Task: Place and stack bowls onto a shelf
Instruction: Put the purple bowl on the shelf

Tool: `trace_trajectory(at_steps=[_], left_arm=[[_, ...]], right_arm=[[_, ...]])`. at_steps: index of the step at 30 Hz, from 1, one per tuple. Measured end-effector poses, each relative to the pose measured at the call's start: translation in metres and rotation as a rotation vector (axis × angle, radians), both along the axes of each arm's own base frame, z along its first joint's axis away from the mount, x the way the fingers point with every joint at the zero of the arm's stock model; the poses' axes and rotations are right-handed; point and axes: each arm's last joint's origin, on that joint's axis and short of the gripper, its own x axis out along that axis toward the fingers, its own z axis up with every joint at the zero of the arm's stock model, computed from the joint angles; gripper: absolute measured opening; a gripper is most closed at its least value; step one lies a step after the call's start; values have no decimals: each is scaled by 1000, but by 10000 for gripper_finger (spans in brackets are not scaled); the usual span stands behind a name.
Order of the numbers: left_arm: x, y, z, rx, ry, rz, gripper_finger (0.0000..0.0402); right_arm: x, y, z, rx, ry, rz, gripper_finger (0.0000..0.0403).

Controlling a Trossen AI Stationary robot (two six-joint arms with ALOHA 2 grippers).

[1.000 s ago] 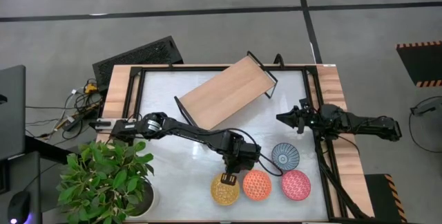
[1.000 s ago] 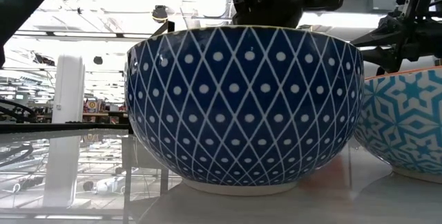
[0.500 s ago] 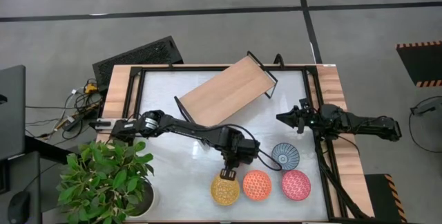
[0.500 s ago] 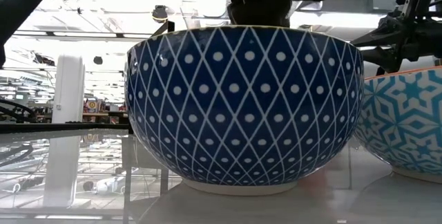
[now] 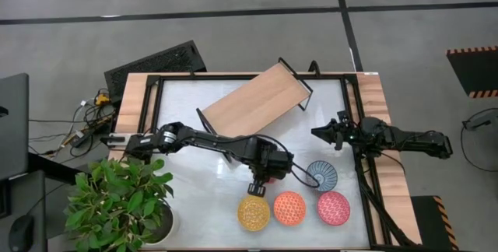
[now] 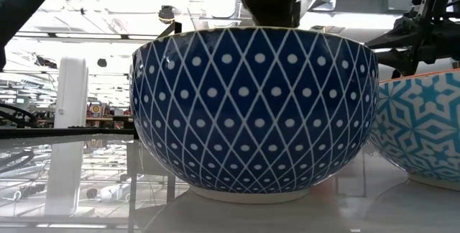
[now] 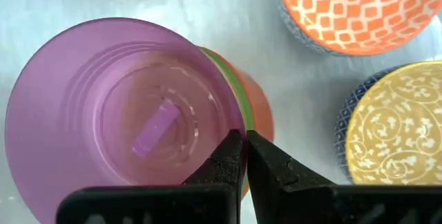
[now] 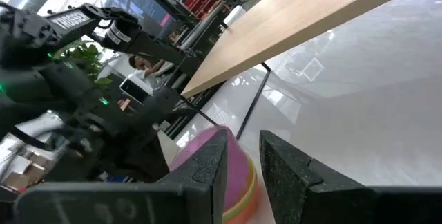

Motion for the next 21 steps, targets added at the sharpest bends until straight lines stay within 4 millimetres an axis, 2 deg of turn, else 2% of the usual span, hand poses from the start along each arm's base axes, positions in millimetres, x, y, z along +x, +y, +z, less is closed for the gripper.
trace_trajectory(at_steps=[9, 21], left_arm=[[-1, 2, 6, 7, -6, -21, 0], [0, 3, 10, 139, -42, 31, 0]], right_arm=[[0, 0, 0, 0, 0, 0, 113], [0, 0, 0, 0, 0, 0, 113]])
